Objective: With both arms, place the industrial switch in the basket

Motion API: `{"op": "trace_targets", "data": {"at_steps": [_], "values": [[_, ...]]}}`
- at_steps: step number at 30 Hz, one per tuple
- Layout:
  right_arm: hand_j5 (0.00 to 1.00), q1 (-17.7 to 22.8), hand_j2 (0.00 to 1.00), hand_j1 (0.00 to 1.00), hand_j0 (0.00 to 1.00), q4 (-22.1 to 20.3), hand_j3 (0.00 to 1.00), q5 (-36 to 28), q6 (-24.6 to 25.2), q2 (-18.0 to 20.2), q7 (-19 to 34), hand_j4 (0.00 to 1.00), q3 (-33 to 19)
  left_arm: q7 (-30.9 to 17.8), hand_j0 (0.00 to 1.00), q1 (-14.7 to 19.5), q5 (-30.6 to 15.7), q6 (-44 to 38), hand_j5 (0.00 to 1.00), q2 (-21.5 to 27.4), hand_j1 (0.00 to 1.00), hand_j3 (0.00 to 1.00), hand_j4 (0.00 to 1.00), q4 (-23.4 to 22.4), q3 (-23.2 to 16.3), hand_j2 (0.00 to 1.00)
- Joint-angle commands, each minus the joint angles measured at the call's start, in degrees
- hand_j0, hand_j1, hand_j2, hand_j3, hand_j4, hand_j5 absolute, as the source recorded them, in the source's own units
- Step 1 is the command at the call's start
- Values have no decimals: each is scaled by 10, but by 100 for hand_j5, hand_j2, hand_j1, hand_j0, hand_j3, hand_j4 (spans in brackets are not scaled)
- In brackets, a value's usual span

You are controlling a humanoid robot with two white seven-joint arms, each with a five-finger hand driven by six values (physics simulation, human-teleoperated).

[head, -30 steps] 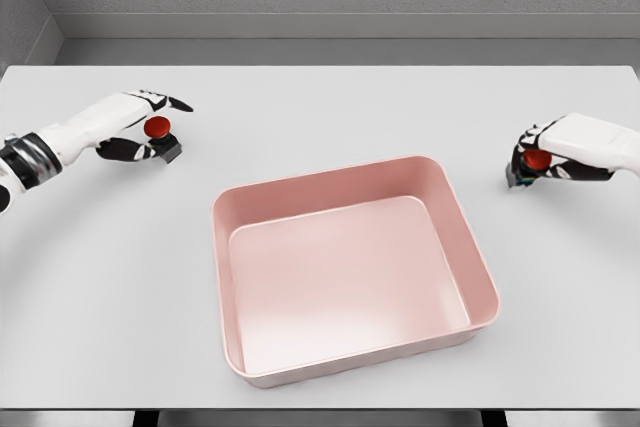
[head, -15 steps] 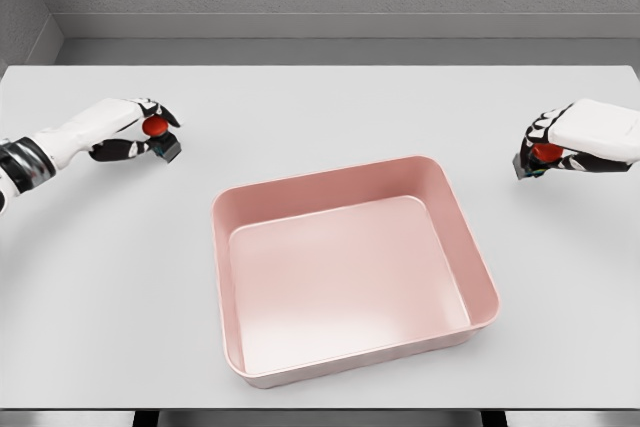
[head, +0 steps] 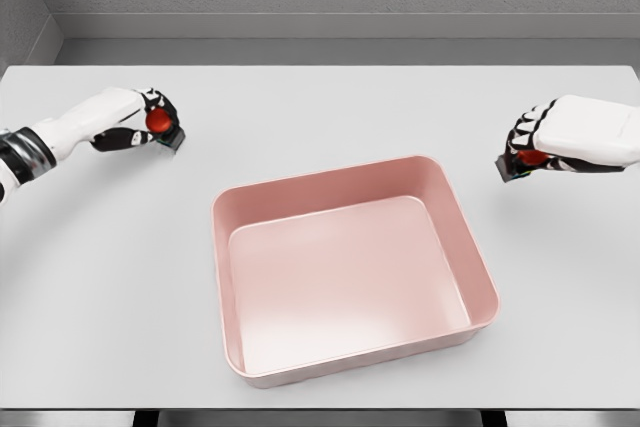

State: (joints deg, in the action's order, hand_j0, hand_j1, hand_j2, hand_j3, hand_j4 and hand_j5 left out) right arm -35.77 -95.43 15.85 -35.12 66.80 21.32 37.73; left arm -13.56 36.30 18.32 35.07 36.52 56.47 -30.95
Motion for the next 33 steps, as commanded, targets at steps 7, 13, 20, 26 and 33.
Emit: {"op": "trace_targets", "data": {"at_steps": [7,13,20,26,33], "values": [[46,-9,46,46,46,-50,46,-6,1,11,2,46,-12,0,50,13,-9,-1,50,2,50,50,50,26,9,50],[46,-21,46,46,46,-56,46,-6,1,2,2,46,-11,0,50,17,-13,-1,50,2,50,50,50,59,10,50],[46,-25,46,46,46,-57,46,-6,1,-20,2,46,-11,0,51,17,-20,-1,51,0,51,51,51,110,10,51],[46,-32,46,46,46,-57,46,-7,1,-42,2,46,-10,0,51,14,-20,-1,51,0,51,51,51,161,10,51],[46,-29,46,46,46,-57,46,-7,1,-72,2,46,-9,0,51,7,-20,-1,51,-4,51,51,51,209,8,51]]}}
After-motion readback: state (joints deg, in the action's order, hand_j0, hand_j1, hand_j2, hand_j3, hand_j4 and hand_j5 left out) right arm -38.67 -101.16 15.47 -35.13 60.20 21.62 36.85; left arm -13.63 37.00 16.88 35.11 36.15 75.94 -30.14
